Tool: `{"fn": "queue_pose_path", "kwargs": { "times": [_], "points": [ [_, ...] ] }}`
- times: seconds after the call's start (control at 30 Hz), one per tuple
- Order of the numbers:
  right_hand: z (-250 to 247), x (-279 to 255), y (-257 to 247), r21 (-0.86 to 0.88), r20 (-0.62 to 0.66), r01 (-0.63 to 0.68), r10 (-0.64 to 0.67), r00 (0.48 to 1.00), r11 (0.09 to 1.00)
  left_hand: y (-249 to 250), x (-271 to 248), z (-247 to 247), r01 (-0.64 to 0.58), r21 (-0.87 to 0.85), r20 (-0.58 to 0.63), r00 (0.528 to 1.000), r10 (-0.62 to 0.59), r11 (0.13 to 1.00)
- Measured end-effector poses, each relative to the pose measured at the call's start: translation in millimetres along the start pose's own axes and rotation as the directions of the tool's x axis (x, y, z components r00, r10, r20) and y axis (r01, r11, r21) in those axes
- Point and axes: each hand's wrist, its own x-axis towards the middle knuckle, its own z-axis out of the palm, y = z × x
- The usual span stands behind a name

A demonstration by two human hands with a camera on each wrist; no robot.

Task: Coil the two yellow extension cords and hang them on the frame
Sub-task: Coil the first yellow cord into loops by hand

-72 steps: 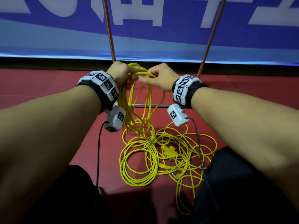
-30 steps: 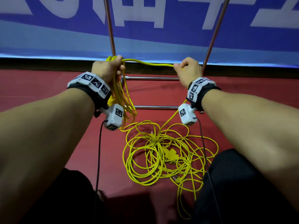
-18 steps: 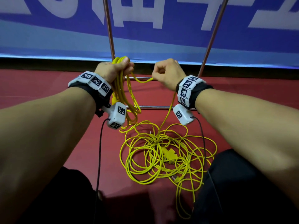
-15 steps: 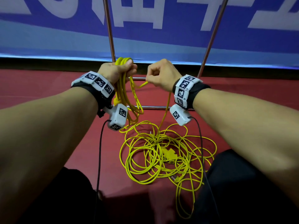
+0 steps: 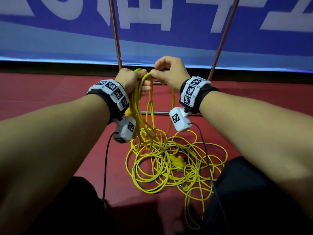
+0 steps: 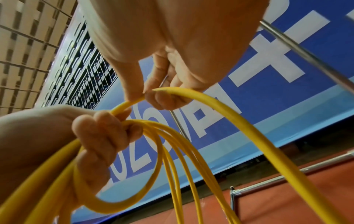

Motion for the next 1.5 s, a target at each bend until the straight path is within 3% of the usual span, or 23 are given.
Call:
{"fn": "queue_pose_path", "kwargs": {
  "times": [0.17,0.27,0.37,0.47,0.53,0.67,0.73,0.87,1.07,1.13,1.23,1.33,1.4,1.5],
  "points": [
    [-1,-1,9,-0.019,-0.055,-0.056,0.055,0.997,0.998,2,3,7,-0.022,-0.104,-0.014,1.0,0.021,0.994],
    [-1,-5,13,-0.081,0.005,-0.195,0.196,0.981,0.977,3,7,11,-0.058,-0.128,-0.056,0.997,0.052,0.99],
    [-7,-12,31,-0.182,0.146,-0.36,0.387,0.91,0.915,5,12,9,-0.085,-0.239,-0.095,0.993,0.064,0.967],
    [-20,-15,48,-0.119,0.157,-0.483,0.497,0.853,0.867,6,14,3,-0.072,-0.31,-0.126,0.991,0.034,0.948],
    [-29,-7,53,-0.046,0.047,-0.441,0.443,0.896,0.897,5,11,1,-0.018,-0.251,-0.102,0.995,-0.008,0.968],
    [-49,6,42,-0.036,-0.144,-0.224,0.217,0.966,0.974,5,3,-1,0.07,-0.134,0.013,0.998,-0.069,0.988],
    [-48,6,34,-0.031,-0.139,-0.167,0.161,0.977,0.986,3,0,-2,0.089,-0.088,0.05,0.995,-0.085,0.992],
    [-20,5,18,-0.125,0.02,-0.077,0.08,0.997,0.989,2,-2,3,0.08,-0.008,0.07,0.994,-0.079,0.997],
    [-8,2,11,-0.112,0.03,-0.062,0.066,0.997,0.992,3,1,1,0.004,-0.043,0.062,0.998,-0.001,0.999],
    [-11,-2,17,-0.16,0.116,-0.102,0.121,0.986,0.982,5,3,0,-0.008,-0.112,0.039,0.999,0.013,0.994],
    [-20,-8,35,-0.236,0.205,-0.283,0.333,0.92,0.93,9,5,-2,0.017,-0.232,0.0,1.0,-0.018,0.973],
    [-28,-9,42,0.042,0.142,-0.472,0.463,0.875,0.88,6,6,-3,0.014,-0.235,-0.017,1.0,-0.019,0.972],
    [-35,-3,42,0.065,0.016,-0.432,0.432,0.902,0.899,5,5,-3,0.032,-0.216,-0.004,0.999,-0.034,0.976],
    [-40,4,38,-0.108,-0.074,-0.224,0.217,0.973,0.969,6,1,1,0.048,-0.163,0.006,0.999,-0.048,0.985]
  ]
}}
